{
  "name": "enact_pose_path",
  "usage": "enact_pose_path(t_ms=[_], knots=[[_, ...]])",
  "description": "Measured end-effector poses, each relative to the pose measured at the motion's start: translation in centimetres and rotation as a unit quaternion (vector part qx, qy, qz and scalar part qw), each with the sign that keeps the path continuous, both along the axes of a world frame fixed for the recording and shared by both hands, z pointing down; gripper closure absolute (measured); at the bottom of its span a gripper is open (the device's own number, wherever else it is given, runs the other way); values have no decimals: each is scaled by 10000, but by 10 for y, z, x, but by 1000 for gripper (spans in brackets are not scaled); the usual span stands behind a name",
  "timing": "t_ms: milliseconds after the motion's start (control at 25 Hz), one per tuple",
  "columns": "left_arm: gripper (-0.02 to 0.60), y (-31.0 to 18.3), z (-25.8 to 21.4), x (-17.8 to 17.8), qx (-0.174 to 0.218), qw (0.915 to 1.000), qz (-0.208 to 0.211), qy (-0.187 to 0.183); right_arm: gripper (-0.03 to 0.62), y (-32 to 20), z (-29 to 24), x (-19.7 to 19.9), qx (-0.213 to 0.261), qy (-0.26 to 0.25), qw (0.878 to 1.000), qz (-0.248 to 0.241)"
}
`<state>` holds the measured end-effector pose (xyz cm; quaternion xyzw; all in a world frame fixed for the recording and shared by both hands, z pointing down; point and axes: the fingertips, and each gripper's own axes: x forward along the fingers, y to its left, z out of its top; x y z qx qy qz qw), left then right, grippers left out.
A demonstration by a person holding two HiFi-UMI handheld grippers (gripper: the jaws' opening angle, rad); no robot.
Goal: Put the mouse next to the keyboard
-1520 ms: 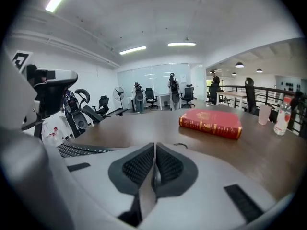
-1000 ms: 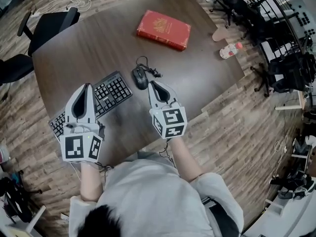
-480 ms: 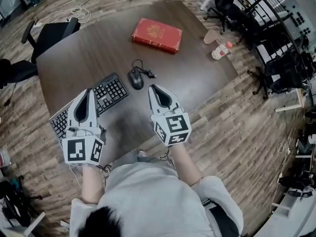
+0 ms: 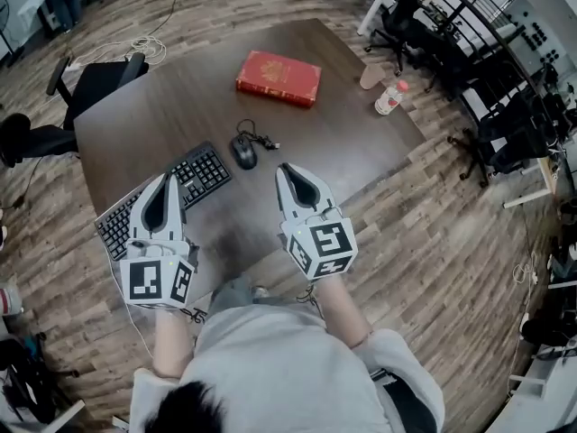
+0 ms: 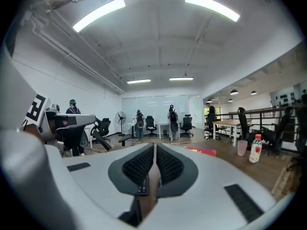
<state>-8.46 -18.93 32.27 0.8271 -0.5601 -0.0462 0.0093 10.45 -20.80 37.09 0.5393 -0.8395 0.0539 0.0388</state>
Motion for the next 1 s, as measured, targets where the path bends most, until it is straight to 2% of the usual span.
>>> enact_pose_path(t_ms=[1000], knots=[[572, 69, -35, 40, 427, 9989, 203, -32, 572, 80, -60, 30, 749, 113, 9970, 130]])
